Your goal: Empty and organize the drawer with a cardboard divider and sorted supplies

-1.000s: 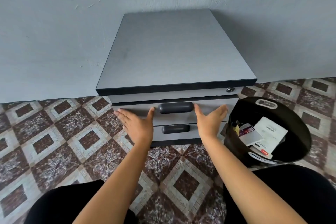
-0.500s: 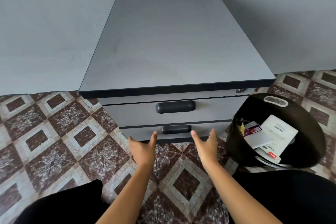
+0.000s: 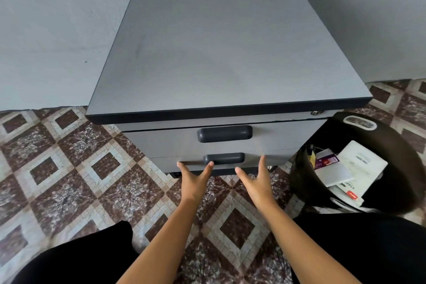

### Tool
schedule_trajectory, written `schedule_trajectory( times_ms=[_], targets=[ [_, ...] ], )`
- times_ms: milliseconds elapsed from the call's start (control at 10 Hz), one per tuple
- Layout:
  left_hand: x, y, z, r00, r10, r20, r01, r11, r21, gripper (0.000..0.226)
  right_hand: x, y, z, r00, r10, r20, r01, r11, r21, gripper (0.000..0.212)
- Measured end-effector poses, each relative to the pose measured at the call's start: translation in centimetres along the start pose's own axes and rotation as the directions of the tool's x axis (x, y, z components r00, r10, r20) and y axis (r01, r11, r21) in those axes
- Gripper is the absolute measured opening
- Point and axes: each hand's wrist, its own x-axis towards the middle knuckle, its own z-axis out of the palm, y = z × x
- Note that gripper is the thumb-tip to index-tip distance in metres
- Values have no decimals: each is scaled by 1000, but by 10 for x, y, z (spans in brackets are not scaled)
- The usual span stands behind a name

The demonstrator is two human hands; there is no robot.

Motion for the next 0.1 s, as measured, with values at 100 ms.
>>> schedule_trajectory(
  times_ms=[100],
  targets=[
    [-8,-1,-11,999,46,-8,-45,997,55,103,-2,1,-5,1000,5,-28,-5,1000,-4,90]
  ],
)
